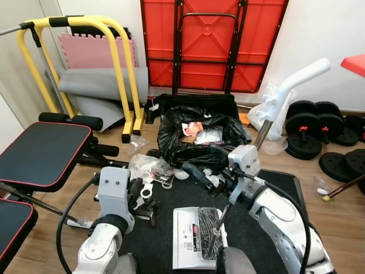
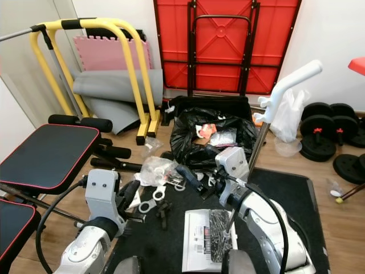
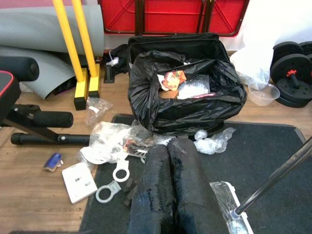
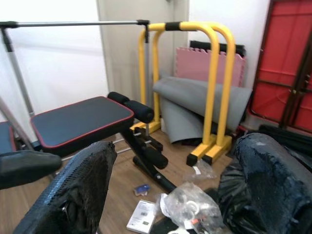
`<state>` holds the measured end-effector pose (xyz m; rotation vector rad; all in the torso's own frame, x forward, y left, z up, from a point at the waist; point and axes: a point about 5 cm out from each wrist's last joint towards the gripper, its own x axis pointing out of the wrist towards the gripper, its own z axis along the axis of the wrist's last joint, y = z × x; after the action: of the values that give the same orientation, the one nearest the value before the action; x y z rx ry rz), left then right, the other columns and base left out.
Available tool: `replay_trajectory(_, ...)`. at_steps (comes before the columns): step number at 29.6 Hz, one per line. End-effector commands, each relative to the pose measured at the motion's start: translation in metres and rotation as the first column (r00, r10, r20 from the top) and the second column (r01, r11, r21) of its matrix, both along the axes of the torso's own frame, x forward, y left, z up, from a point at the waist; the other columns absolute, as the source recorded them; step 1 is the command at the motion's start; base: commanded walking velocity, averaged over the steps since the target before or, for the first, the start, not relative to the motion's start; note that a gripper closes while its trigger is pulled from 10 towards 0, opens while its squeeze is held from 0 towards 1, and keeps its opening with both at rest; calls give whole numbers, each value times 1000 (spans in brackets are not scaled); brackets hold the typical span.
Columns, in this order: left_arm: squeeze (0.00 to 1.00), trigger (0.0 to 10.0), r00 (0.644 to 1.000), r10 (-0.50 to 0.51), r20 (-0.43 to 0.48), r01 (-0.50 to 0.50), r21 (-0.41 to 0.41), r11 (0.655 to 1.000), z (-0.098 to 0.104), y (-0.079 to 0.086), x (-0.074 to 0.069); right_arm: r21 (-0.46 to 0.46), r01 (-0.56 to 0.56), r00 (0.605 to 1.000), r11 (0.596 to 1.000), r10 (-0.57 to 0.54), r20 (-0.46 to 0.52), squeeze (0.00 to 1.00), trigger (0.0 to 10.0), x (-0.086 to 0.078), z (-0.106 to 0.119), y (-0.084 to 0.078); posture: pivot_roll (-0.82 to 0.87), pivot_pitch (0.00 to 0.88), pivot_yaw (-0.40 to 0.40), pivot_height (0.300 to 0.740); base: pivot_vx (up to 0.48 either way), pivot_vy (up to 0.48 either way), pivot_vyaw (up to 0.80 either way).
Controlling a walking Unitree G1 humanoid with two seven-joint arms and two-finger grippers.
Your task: Sweep floor
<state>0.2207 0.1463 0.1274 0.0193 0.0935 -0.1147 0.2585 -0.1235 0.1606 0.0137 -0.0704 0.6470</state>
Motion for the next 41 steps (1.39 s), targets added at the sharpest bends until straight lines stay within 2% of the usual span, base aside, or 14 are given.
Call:
replay_trajectory(1,0,10000,1000,13,-9,-13,13,1000,-3,2,0,-14,37,999,999,-37,-10,0,10000,1,0,-4,-66,0,-62,650,0,0,0)
replay_trajectory(4,0,10000,1000,17,-8,-17,13,1000,-3,2,0,-24,67,997,997,-68,-27,0,10000,1,-4,-9,-65,0,-67,655,0,0,0)
replay_trajectory(8,0,10000,999,34,-39,-34,12,999,-8,4,0,-73,155,983,985,-161,-83,0,10000,-1,-17,-28,-65,0,-69,675,-480,0,0)
replay_trajectory(11,0,10000,1000,28,-4,-28,-5,1000,-5,4,-1,-79,157,983,984,-164,-88,0,10000,-2,-19,-28,-67,0,-67,685,-160,0,0)
replay_trajectory(29,0,10000,1000,23,-12,-23,18,1000,-6,5,0,-100,162,980,982,-172,-101,0,10000,-2,-20,-27,-70,0,-64,740,0,0,0)
replay_trajectory(41,0,10000,999,40,-1,-40,23,999,-5,7,1,-110,163,979,981,-174,-104,0,10000,-1,-20,-27,-72,0,-69,740,0,0,0)
